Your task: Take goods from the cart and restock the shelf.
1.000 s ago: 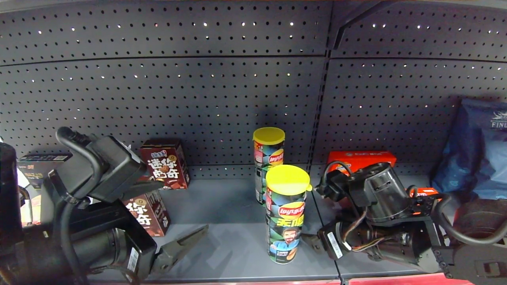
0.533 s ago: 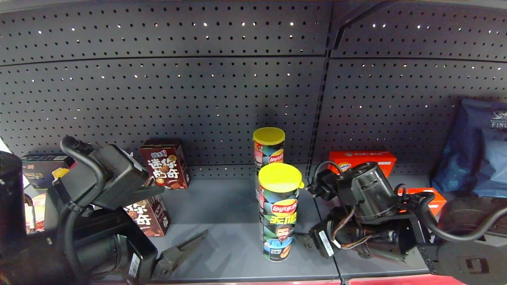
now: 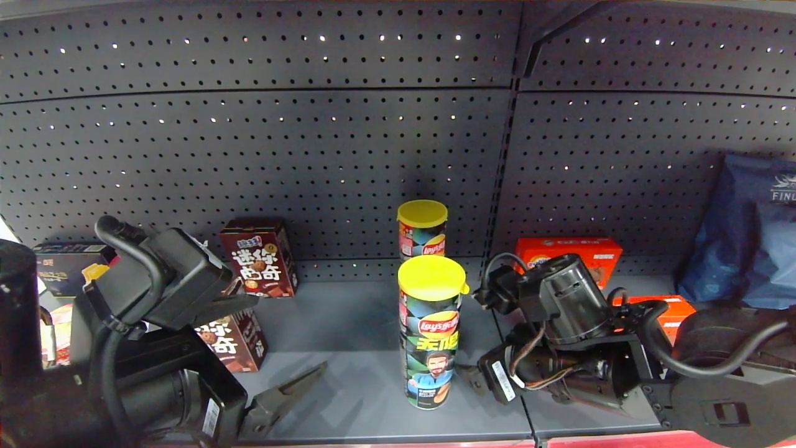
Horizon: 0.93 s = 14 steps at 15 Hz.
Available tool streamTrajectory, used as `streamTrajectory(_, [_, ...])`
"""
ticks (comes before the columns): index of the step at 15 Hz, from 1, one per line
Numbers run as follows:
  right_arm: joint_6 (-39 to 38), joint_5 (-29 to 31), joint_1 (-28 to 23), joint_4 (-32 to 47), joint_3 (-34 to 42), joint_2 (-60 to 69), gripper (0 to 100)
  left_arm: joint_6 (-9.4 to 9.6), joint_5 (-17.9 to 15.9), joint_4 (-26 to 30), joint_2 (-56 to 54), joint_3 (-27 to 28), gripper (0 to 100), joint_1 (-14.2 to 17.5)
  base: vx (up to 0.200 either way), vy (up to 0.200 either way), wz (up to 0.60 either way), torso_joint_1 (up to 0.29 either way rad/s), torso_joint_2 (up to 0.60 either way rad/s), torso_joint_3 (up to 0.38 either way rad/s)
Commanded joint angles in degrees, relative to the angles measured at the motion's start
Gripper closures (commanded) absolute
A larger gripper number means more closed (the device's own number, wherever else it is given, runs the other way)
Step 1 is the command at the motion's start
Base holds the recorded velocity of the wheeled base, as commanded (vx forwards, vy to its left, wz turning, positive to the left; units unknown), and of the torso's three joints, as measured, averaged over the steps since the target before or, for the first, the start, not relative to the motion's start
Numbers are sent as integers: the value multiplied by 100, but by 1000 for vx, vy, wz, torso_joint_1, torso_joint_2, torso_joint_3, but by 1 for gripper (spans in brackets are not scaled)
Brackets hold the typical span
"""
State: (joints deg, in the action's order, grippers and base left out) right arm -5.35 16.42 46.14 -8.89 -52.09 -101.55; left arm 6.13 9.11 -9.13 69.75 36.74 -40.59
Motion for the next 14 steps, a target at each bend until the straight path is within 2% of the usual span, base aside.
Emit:
streamTrajectory(1, [-1, 1, 18, 1, 23, 3, 0, 2, 3, -1, 12, -9, 0, -1, 0, 0, 0, 0, 0, 0])
streamTrajectory(14, [-27, -34, -141, 1, 173, 258, 0, 2, -14, 8, -146, -53, 0, -1, 0, 0, 0, 0, 0, 0])
